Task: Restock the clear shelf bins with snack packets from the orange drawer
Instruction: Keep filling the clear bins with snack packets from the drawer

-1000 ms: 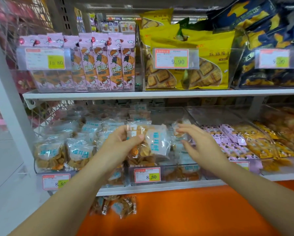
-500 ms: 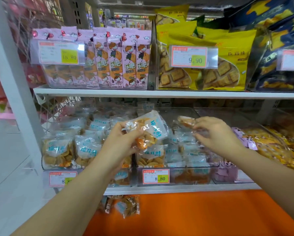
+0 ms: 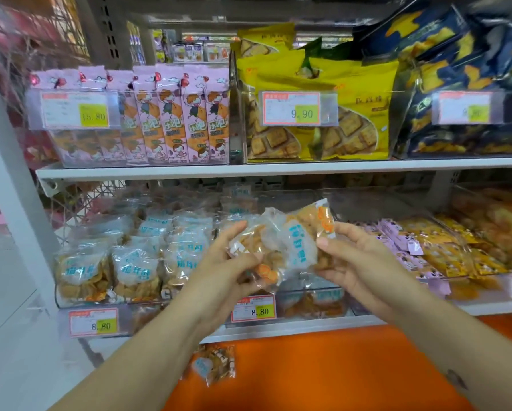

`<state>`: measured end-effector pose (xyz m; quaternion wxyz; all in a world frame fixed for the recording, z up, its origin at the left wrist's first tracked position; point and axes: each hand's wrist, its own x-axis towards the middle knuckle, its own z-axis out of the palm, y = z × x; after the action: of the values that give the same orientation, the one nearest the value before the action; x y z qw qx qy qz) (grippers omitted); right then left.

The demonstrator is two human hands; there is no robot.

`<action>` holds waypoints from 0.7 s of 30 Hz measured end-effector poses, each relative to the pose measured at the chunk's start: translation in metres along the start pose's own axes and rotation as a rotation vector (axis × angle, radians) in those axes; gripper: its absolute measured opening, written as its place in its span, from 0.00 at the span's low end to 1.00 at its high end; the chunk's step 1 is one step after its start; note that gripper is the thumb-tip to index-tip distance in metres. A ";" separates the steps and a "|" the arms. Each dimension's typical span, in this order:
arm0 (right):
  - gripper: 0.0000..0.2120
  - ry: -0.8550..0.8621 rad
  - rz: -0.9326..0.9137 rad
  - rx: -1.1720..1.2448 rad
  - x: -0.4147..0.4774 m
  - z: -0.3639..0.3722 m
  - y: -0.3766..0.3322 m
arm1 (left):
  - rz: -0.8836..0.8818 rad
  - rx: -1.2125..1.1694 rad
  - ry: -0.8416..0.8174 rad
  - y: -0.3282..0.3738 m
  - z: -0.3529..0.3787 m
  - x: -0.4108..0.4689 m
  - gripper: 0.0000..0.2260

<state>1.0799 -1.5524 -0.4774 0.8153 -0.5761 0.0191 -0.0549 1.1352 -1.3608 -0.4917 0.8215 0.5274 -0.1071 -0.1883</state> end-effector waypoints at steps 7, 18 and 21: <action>0.21 0.141 -0.160 -0.426 -0.003 0.006 0.008 | -0.039 -0.182 -0.068 -0.003 0.007 -0.003 0.22; 0.16 -0.107 -0.154 -1.009 -0.008 0.008 -0.006 | 0.195 0.194 -0.009 -0.006 0.011 -0.005 0.16; 0.17 -0.109 -0.009 -0.750 -0.008 0.006 0.000 | 0.178 0.258 0.036 -0.005 0.011 -0.005 0.11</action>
<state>1.0727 -1.5455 -0.4753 0.5471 -0.8368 -0.0080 -0.0171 1.1259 -1.3700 -0.4917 0.7621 0.6204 -0.1621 -0.0899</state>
